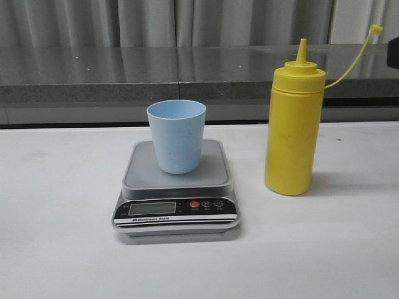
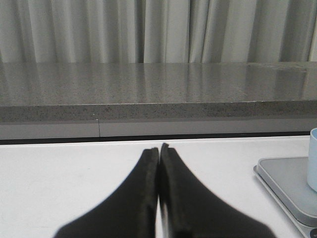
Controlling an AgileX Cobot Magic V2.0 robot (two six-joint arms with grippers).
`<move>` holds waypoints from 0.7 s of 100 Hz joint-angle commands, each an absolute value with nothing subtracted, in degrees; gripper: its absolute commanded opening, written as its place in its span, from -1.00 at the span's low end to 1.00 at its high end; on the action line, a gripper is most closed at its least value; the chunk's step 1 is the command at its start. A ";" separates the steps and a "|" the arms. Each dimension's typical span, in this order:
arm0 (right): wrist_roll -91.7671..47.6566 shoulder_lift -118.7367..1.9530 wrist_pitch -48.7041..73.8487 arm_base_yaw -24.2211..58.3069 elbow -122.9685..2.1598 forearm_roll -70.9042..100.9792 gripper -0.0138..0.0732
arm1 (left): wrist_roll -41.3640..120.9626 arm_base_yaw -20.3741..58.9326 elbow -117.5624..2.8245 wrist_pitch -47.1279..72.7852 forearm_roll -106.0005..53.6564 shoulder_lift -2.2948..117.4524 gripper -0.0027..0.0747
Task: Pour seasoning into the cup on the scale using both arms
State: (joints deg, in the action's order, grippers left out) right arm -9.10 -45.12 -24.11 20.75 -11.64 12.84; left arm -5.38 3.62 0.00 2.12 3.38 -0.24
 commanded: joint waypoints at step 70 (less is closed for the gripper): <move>-15.15 -26.49 -9.07 20.45 -15.25 14.21 -0.59 | -5.66 3.47 2.35 -2.55 3.12 -1.88 -0.98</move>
State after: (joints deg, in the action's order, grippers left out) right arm -14.34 -26.44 -3.53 20.75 -13.13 14.30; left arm -5.38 3.62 0.00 2.12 3.38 -0.24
